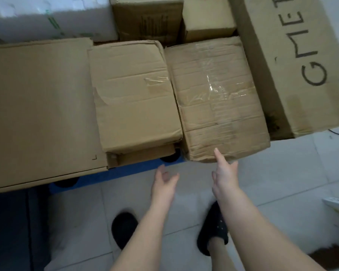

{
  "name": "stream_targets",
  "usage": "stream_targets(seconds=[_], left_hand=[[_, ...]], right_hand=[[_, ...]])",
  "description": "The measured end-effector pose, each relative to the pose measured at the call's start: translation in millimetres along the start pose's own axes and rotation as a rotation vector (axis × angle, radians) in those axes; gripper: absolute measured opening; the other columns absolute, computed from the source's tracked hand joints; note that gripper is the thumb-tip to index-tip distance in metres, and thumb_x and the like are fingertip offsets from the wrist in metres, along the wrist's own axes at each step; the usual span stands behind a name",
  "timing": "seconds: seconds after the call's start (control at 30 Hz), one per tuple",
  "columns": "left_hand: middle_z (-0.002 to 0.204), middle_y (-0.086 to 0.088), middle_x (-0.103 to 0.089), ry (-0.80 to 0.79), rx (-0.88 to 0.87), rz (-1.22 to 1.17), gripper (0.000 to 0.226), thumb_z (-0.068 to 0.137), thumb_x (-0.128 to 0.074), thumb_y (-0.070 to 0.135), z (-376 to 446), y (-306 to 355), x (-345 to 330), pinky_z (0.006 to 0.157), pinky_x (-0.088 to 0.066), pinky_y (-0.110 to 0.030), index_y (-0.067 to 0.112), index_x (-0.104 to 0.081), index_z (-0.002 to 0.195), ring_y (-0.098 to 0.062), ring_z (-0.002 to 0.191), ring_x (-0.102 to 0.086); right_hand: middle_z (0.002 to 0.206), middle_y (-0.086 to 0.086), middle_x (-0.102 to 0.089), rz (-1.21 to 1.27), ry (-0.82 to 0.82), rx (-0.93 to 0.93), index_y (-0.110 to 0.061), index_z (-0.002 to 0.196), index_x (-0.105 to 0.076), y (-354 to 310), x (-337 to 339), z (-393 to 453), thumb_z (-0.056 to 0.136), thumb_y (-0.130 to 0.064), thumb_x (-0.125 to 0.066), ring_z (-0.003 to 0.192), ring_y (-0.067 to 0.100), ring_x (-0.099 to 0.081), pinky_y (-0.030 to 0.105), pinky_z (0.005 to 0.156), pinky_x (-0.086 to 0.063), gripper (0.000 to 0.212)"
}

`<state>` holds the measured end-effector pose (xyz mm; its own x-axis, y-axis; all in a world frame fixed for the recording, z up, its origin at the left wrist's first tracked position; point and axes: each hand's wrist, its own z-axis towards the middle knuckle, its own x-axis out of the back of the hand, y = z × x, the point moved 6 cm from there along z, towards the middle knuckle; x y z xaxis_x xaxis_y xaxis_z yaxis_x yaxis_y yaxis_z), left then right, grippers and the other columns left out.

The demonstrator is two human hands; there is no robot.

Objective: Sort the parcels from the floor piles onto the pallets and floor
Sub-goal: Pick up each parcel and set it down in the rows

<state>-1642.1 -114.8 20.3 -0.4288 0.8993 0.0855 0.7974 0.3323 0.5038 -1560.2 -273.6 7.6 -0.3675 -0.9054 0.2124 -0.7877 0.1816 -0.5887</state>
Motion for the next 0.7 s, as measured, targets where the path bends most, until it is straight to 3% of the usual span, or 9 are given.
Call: stream_targets(seconds=[0.07, 0.13, 0.2, 0.3, 0.37, 0.43, 0.53, 0.7], left_hand=[[0.139, -0.004, -0.045, -0.11, 0.053, -0.035, 0.059, 0.095, -0.055, 0.021, 5.1, 13.4, -44.0, 0.099, -0.033, -0.026, 0.017, -0.028, 0.147, -0.021, 0.126, -0.046], [0.14, -0.005, -0.048, -0.111, 0.086, -0.146, 0.057, 0.094, -0.056, 0.024, 9.4, 24.5, -73.5, 0.098, -0.033, -0.03, 0.018, -0.031, 0.145, -0.019, 0.118, -0.051], [0.138, -0.004, -0.049, -0.032, 0.1, -0.267, 0.062, 0.093, -0.058, 0.02, 15.6, 30.9, -87.1, 0.096, -0.035, -0.032, 0.017, -0.027, 0.146, -0.02, 0.119, -0.052], [0.134, -0.004, -0.051, 0.116, 0.07, -0.379, 0.063, 0.093, -0.057, 0.018, 18.1, 33.0, -92.9, 0.098, -0.037, -0.035, 0.016, -0.025, 0.147, -0.021, 0.116, -0.056], [0.127, -0.005, -0.052, 0.179, 0.086, -0.409, 0.062, 0.095, -0.054, 0.021, 9.6, 27.2, -101.8, 0.097, -0.038, -0.036, 0.015, -0.022, 0.147, -0.022, 0.112, -0.057], [0.127, -0.006, -0.052, 0.188, 0.152, -0.37, 0.065, 0.095, -0.054, 0.022, -5.1, 14.3, -120.9, 0.095, -0.039, -0.037, 0.015, -0.02, 0.149, -0.024, 0.112, -0.056], [0.132, -0.006, -0.053, 0.087, 0.218, -0.269, 0.057, 0.094, -0.056, 0.024, -24.1, 3.7, -171.3, 0.092, -0.039, -0.037, 0.013, -0.031, 0.144, -0.022, 0.108, -0.055], [0.134, -0.004, -0.049, -0.075, 0.244, -0.225, 0.065, 0.091, -0.06, 0.034, -29.7, 40.3, -270.2, 0.096, -0.041, -0.042, 0.022, -0.03, 0.146, -0.021, 0.117, -0.051]], right_hand=[[0.15, 0.007, -0.037, 0.004, -0.038, 0.008, -0.009, 0.15, -0.019, 0.1, 0.1, 21.0, 0.079, -0.029, -0.076, 0.127, 0.018, -0.044, 0.031, 0.099, -0.038, 0.093], [0.147, 0.011, -0.042, -0.013, -0.072, 0.001, -0.006, 0.148, -0.023, -0.6, -4.9, 25.6, 0.067, -0.032, -0.08, 0.129, 0.022, -0.046, 0.034, 0.103, -0.037, 0.102], [0.146, 0.012, -0.042, -0.049, -0.105, 0.027, -0.006, 0.149, -0.022, -2.5, -7.9, 27.4, 0.072, -0.025, -0.078, 0.131, 0.025, -0.045, 0.038, 0.111, -0.033, 0.097], [0.136, 0.005, -0.045, -0.182, -0.211, 0.058, -0.005, 0.15, -0.016, -10.5, -5.6, 26.3, 0.084, -0.017, -0.069, 0.13, 0.016, -0.042, 0.024, 0.108, -0.03, 0.085], [0.148, 0.006, -0.037, -0.231, -0.255, 0.059, -0.008, 0.151, -0.018, -16.5, 10.1, 28.3, 0.087, -0.022, -0.066, 0.138, 0.018, -0.034, 0.025, 0.107, -0.028, 0.081], [0.156, 0.007, -0.024, -0.186, -0.201, 0.027, -0.016, 0.153, -0.01, -32.3, 39.6, 32.3, 0.089, -0.027, -0.064, 0.142, 0.02, -0.027, 0.027, 0.109, -0.025, 0.084], [0.158, 0.005, -0.016, -0.03, 0.014, 0.013, -0.021, 0.153, 0.0, -77.4, 96.4, 57.8, 0.089, -0.034, -0.063, 0.142, 0.021, -0.026, 0.032, 0.11, -0.025, 0.09], [0.161, -0.002, 0.003, 0.059, 0.184, 0.126, -0.034, 0.149, 0.017, -172.6, 149.5, 129.6, 0.082, -0.042, -0.071, 0.145, 0.021, -0.019, 0.042, 0.117, -0.023, 0.11]])
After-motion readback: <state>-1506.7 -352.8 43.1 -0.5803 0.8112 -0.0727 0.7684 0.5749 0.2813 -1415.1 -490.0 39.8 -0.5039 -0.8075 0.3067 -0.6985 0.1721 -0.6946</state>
